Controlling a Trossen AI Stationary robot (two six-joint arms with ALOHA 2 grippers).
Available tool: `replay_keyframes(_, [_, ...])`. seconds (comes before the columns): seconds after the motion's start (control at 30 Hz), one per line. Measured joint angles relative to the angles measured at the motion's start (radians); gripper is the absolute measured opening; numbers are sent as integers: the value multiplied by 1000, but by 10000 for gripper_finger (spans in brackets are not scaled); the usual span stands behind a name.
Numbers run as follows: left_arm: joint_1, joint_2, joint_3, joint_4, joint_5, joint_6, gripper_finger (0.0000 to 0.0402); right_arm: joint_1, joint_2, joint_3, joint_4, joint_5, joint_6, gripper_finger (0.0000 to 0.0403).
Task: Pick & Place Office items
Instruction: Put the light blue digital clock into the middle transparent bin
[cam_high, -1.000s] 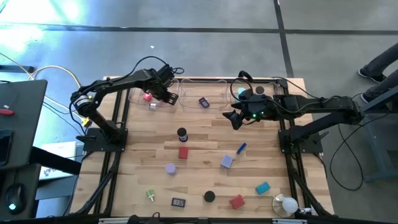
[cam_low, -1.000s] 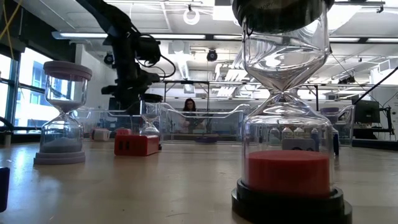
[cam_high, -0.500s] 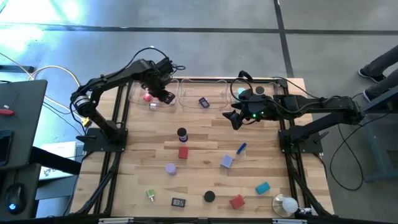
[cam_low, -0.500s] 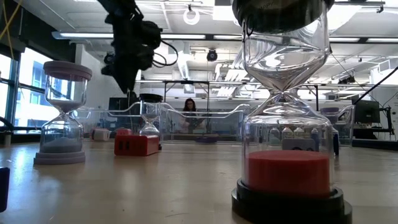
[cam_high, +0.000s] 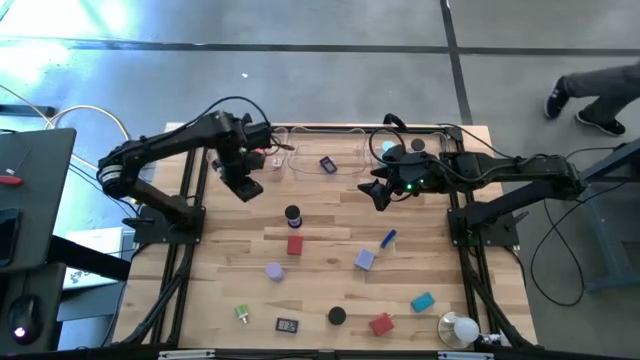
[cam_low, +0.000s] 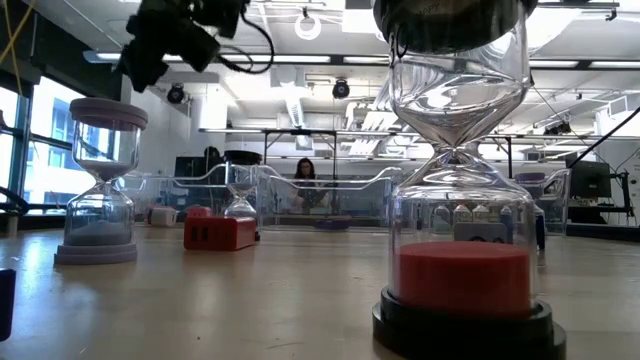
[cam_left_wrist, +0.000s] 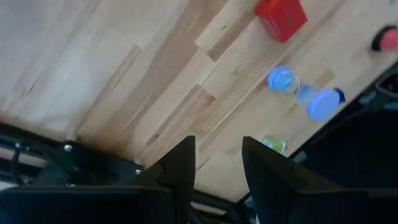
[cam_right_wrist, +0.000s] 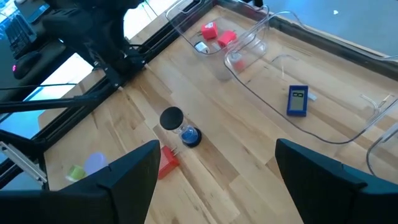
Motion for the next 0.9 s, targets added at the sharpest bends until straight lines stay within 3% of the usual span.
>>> replay_keyframes(0.33, [-216,-46,0,-5,-159,-263,127,0,0,0,1,1,-51,307])
replay_keyframes(0.53, [-298,-46,0,-5,-177,-287,132,0,0,0,1,1,-73,307])
replay_keyframes(0.63, [-339,-46,0,-5,-178,-271,158,0,0,0,1,1,-79,307])
replay_keyframes(0.9, [-450,-46,0,-5,-245,-311,276,20,0,0,1,2,-74,307])
